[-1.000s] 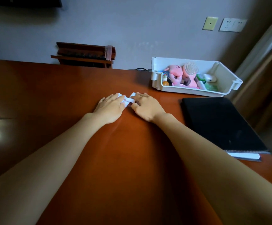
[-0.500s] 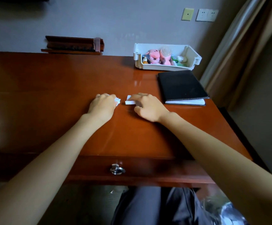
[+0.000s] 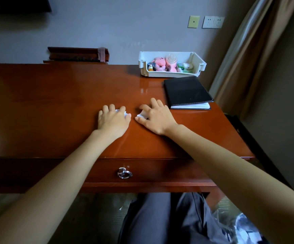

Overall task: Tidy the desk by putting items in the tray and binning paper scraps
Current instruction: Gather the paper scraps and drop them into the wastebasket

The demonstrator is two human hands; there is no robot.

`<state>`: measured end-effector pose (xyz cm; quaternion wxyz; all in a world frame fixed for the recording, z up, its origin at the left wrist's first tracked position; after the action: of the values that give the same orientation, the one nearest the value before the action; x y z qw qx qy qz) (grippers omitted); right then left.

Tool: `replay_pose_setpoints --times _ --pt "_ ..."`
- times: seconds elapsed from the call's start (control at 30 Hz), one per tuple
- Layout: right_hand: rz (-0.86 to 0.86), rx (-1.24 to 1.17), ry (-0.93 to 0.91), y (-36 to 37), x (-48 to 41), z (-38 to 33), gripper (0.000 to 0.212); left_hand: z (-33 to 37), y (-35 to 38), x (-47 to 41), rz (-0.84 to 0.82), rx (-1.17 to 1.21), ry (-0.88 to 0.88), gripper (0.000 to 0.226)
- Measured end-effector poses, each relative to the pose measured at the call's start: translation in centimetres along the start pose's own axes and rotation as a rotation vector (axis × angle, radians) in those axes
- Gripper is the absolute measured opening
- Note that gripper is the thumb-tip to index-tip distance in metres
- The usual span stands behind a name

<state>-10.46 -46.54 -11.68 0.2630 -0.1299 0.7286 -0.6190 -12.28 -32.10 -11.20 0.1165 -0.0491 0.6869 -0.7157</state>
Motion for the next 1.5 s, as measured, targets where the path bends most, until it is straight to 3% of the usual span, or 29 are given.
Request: replay_pose_setpoints --times 0.13,0.4,0.6,0.8,0.97,1.1,1.27,1.5 --pt "0.077 -0.024 -0.013 -0.2 0.4 -0.4 0.032 0.8 0.7 0.1 0.130 0.121 0.009 0.038" --pt "0.199 -0.067 0.044 -0.7 1.2 -0.1 0.021 0.7 0.0 0.5 0.179 0.354 -0.031 0.022" --pt "0.342 -0.392 0.246 -1.3 2.0 1.0 0.015 1.3 -1.1 0.6 0.119 0.721 -0.091 0.022" --pt "0.550 -0.434 0.361 -4.4 5.5 3.3 0.015 6.8 -3.6 2.7 0.091 0.952 0.024 0.020" --pt "0.682 -0.353 0.476 -6.9 11.1 7.1 0.012 14.3 -4.5 5.8 -0.039 1.147 0.152 0.018" --pt "0.769 -0.300 0.602 -8.1 17.5 11.7 0.014 21.3 -3.6 9.5 -0.092 1.169 0.270 0.020" --pt "0.778 -0.262 0.828 -6.9 26.9 16.8 0.013 30.2 -0.7 15.1 -0.275 1.131 0.441 0.020" --pt "0.621 -0.306 1.161 0.9 38.0 22.7 0.014 38.8 9.8 21.1 -0.568 0.899 0.414 0.025"
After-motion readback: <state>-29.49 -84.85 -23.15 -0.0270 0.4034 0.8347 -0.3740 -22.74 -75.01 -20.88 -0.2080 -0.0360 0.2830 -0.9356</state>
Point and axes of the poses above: each hand's wrist, its own x-axis away from the middle knuckle, its own y-axis out of the palm, z = x × y, the point moved 1 cm from there along -x, towards the middle knuckle, and after that the axes turned 10 degrees about -y, right-handed, at the moved point
